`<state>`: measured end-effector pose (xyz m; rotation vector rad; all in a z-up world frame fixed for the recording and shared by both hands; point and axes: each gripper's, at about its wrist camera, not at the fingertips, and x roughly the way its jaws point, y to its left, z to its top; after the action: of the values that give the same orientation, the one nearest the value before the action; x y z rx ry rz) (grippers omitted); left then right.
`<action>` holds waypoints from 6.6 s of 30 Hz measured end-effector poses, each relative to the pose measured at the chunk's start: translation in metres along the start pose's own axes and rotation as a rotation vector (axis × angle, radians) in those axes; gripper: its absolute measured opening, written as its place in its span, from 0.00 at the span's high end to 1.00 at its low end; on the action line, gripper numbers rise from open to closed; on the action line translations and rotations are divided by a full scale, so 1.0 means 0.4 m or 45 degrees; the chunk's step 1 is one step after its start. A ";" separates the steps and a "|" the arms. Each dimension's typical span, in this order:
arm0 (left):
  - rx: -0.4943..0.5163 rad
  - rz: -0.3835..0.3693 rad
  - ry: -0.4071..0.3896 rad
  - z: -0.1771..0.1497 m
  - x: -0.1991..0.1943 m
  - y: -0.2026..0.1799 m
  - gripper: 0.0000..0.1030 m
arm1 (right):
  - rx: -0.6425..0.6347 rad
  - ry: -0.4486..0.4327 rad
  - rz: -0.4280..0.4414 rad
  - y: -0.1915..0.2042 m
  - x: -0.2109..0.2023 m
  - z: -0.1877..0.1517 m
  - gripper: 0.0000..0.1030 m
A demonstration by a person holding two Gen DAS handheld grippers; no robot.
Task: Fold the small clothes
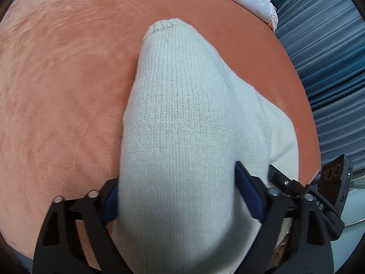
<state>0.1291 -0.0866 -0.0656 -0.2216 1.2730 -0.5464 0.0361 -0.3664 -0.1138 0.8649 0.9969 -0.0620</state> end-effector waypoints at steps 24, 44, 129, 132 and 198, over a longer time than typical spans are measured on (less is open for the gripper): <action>-0.059 -0.268 0.162 -0.251 -0.296 0.170 0.49 | -0.098 0.099 -0.048 0.222 -0.264 -0.380 0.69; -0.097 0.108 -0.307 0.216 -0.414 0.368 0.22 | -0.346 -0.297 -0.059 0.442 -0.089 0.015 0.42; 0.036 0.475 -0.168 -0.010 -0.143 0.412 0.76 | -0.368 -0.079 -0.174 0.380 0.106 -0.034 0.79; 0.046 0.488 -0.167 -0.010 -0.139 0.413 0.75 | -0.424 -0.008 -0.285 0.352 0.147 -0.054 0.80; 0.163 0.560 -0.311 -0.058 -0.225 0.297 0.41 | -0.464 -0.161 -0.357 0.361 -0.009 -0.276 0.68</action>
<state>0.1218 0.0631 -0.0500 0.0976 1.0038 -0.2120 0.0161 -0.1970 -0.0509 0.3808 0.9664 -0.1658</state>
